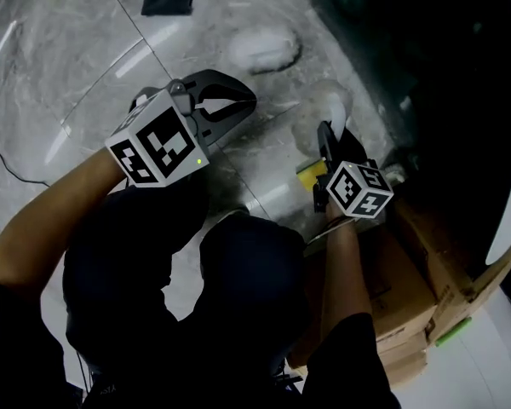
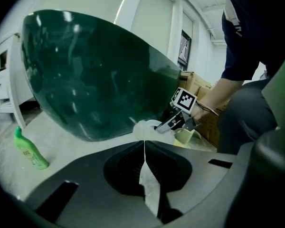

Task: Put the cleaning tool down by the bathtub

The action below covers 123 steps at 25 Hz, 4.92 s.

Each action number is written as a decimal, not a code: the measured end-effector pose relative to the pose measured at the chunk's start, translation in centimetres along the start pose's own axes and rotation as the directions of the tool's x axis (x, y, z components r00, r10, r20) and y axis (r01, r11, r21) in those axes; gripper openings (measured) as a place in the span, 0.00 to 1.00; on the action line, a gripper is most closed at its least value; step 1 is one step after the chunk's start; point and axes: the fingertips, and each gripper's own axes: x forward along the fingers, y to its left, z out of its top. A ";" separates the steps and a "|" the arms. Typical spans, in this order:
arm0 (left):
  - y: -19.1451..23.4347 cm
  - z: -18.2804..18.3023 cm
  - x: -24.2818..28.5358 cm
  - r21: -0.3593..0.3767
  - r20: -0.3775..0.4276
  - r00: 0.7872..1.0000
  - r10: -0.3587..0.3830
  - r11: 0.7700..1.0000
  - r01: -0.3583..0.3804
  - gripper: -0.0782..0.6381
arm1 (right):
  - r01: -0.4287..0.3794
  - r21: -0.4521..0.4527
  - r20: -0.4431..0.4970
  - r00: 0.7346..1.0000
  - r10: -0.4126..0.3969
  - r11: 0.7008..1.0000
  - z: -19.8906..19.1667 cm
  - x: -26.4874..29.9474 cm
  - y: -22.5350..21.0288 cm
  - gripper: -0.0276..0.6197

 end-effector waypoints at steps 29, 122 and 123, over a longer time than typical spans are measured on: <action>-3.1 -4.3 6.0 0.121 -0.090 0.991 -0.101 0.986 0.112 0.15 | 0.067 -0.022 -0.118 0.991 -0.069 0.998 -10.2 9.2 -6.4 0.18; -16.4 53.0 -40.3 0.006 0.280 0.942 0.187 0.981 -0.196 0.15 | 0.121 -0.259 0.437 0.900 0.005 0.958 36.3 -58.2 30.2 0.44; -16.7 53.8 -40.9 0.011 0.291 0.939 0.185 0.980 -0.197 0.15 | 0.125 -0.258 0.452 0.892 0.005 0.958 36.8 -59.1 30.6 0.43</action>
